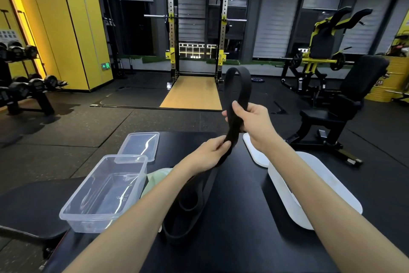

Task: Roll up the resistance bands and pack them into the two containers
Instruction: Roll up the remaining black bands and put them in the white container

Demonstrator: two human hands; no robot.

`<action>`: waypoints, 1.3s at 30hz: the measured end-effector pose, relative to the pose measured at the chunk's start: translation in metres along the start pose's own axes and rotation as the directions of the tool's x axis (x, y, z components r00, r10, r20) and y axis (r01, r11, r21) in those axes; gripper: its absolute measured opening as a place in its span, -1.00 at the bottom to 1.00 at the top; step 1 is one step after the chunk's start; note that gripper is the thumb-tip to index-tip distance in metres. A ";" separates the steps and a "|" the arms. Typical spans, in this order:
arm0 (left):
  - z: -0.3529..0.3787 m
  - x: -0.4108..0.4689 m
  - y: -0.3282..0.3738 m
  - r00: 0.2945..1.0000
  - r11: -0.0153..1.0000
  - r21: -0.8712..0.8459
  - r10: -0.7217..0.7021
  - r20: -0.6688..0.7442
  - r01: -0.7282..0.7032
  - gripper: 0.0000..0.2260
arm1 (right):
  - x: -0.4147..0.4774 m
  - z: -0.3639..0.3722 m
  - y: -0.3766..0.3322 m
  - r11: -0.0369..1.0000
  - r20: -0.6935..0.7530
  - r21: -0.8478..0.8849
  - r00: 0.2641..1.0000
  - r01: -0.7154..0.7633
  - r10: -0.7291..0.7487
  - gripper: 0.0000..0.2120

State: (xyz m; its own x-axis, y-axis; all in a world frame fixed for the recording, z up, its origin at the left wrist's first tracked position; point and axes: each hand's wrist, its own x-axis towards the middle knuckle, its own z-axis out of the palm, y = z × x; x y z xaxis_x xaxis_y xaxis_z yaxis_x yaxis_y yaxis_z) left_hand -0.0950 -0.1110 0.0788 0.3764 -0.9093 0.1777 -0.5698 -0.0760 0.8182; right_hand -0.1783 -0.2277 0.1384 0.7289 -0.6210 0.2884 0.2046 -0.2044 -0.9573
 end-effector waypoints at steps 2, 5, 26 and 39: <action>0.000 0.001 0.006 1.000 1.000 -0.026 0.003 0.001 -0.003 -0.70 | 0.002 0.000 -0.007 0.999 -0.002 0.035 1.000 -0.003 0.003 -0.79; 0.001 0.005 0.017 0.999 0.995 -0.095 0.014 -0.029 -0.017 -0.67 | 0.008 0.001 -0.014 0.988 -0.015 0.154 1.000 -0.014 0.016 -0.80; 0.009 0.005 0.030 0.977 0.857 -0.515 -0.110 -0.184 0.000 -0.65 | -0.002 -0.005 -0.009 0.968 0.018 0.250 1.000 -0.023 0.019 -0.59; 0.015 0.005 0.029 0.987 0.926 -0.378 -0.062 -0.150 0.001 -0.68 | -0.012 -0.004 -0.009 0.967 0.088 0.243 0.994 -0.078 0.059 -0.60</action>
State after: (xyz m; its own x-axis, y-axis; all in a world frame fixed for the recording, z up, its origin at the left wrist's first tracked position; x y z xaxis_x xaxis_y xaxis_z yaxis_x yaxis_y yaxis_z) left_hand -0.1209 -0.1236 0.0950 0.5163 -0.8311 0.2068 -0.2513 0.0838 0.9643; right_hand -0.1916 -0.2207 0.1436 0.7942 -0.5630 0.2288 0.2992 0.0346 -0.9536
